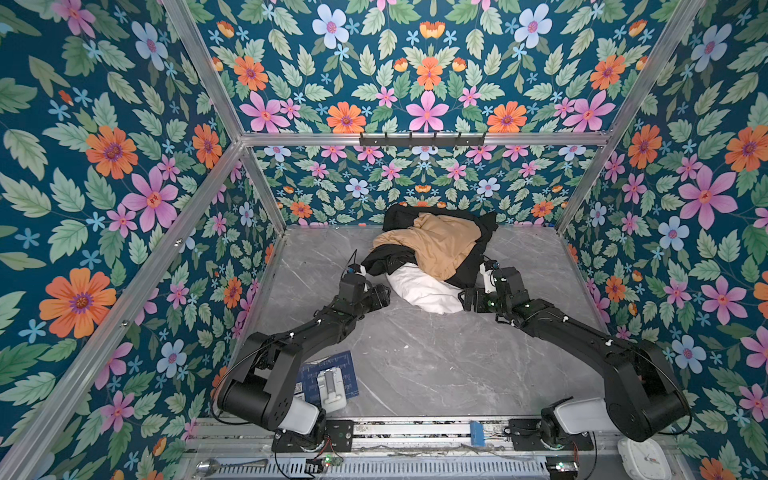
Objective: Pick out a specific cloth from the pile
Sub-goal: 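Reach both grippers toward the white cloth under the pile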
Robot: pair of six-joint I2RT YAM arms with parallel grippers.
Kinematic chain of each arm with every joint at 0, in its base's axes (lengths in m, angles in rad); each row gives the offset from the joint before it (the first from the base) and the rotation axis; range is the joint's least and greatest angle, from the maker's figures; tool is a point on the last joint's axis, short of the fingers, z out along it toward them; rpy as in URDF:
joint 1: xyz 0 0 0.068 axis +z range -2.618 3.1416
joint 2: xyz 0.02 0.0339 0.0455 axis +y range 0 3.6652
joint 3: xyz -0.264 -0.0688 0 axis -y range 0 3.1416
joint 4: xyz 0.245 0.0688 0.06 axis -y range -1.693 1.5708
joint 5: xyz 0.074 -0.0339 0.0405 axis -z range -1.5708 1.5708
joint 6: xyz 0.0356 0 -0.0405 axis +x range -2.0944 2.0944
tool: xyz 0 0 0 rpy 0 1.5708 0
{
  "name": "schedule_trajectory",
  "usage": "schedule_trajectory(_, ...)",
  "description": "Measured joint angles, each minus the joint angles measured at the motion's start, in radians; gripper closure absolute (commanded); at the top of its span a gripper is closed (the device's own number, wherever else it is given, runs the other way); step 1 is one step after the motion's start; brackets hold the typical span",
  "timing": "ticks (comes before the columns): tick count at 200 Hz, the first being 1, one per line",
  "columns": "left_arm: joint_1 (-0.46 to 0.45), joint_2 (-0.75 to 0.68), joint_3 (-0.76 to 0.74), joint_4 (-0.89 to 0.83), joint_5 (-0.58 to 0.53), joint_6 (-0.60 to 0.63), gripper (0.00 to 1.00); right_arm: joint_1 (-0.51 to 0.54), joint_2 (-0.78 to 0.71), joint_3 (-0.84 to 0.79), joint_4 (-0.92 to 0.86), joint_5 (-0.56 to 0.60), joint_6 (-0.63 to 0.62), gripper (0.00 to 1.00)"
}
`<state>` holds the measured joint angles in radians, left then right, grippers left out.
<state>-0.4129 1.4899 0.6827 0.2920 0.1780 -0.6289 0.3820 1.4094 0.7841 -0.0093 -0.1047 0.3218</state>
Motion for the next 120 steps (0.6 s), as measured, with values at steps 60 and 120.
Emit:
schedule_trajectory(60,-0.005,0.096,0.027,0.068,0.083,0.0,0.2,0.007,-0.003,0.0,0.0,-0.001,0.0,0.01)
schedule_trajectory(120,-0.005,0.204,0.086,0.121,0.149,-0.024,0.25,0.026,0.01,0.021,-0.001,-0.021,0.0,0.01)
